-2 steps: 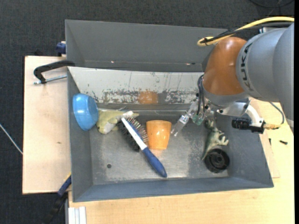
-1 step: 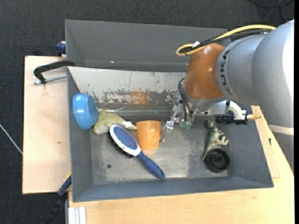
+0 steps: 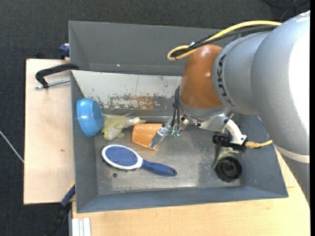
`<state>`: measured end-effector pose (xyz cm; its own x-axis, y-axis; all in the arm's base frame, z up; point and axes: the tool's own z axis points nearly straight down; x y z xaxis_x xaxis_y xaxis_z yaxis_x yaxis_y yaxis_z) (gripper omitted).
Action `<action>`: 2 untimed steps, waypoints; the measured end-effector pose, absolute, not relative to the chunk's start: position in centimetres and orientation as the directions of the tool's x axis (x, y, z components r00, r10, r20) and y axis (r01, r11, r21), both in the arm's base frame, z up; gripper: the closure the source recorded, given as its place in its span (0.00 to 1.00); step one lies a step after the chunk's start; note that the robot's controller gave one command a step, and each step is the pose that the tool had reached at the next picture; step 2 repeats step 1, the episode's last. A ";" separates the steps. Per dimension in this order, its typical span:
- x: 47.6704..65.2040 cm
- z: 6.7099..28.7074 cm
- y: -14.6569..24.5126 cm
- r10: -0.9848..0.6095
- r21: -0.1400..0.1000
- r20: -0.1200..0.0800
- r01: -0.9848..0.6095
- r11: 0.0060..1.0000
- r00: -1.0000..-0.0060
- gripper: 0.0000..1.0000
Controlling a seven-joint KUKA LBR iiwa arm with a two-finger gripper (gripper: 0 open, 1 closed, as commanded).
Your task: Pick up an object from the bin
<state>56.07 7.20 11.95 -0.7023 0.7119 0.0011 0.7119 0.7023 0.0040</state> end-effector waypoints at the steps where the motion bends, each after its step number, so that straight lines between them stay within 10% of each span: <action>1: 59.0 8.2 10.9 0.431 0.005 -0.009 0.431 0.902 -0.902 0.00; 2: 59.0 8.2 10.9 0.431 0.005 -0.009 0.431 0.902 -0.902 0.00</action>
Offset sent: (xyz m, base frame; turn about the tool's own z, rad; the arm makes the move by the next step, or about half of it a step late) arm 0.0242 0.0369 -0.0452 -0.3452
